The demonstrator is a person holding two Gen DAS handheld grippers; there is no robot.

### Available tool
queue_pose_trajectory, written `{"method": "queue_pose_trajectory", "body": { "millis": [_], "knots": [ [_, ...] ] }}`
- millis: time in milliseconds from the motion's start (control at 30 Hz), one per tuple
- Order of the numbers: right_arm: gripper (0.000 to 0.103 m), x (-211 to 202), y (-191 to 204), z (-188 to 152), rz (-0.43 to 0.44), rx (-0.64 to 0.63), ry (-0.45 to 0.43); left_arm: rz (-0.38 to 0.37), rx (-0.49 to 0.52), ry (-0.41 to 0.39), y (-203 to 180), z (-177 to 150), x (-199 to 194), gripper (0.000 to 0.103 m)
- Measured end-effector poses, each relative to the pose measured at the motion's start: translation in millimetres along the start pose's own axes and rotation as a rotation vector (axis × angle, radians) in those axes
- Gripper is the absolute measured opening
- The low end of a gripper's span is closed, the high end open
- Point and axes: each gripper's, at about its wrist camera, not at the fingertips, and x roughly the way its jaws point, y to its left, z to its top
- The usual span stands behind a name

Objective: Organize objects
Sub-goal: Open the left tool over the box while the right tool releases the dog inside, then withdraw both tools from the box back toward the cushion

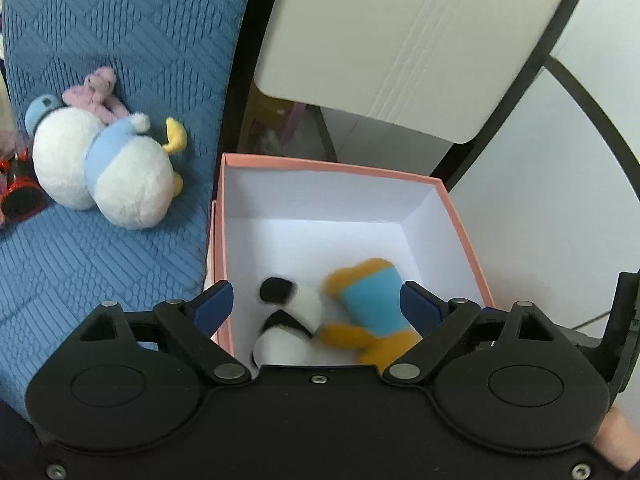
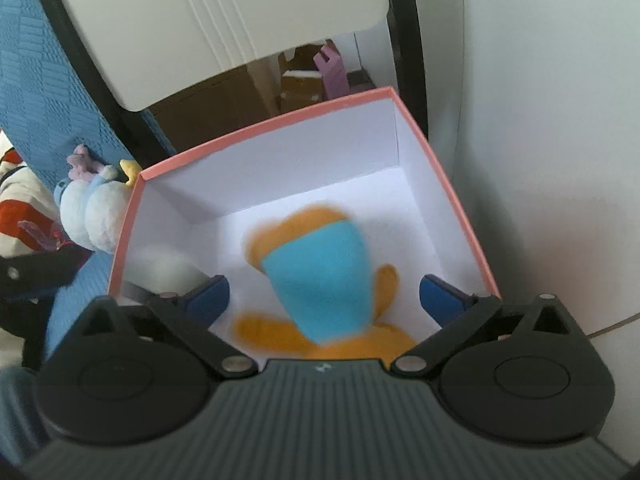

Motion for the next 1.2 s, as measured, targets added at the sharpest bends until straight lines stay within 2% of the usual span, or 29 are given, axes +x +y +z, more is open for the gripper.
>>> {"method": "queue_pose_trajectory", "body": {
  "millis": [233, 567, 867, 1200],
  "knots": [
    [0.103, -32, 15, -3, 0.027, 0.039, -0.058, -0.004, -0.002, -0.051, 11, 3, -34, 0.089],
    [0.103, -88, 59, -8, 0.065, 0.006, -0.167, -0.014, 0.013, -0.172, 28, 2, -100, 0.089],
    [0.103, -130, 107, -28, 0.133, -0.068, -0.24, -0.04, 0.039, -0.281, 46, -12, -161, 0.088],
    [0.103, -167, 153, -52, 0.157, -0.113, -0.323, -0.051, 0.046, -0.363, 73, -39, -211, 0.088]
  ]
}}
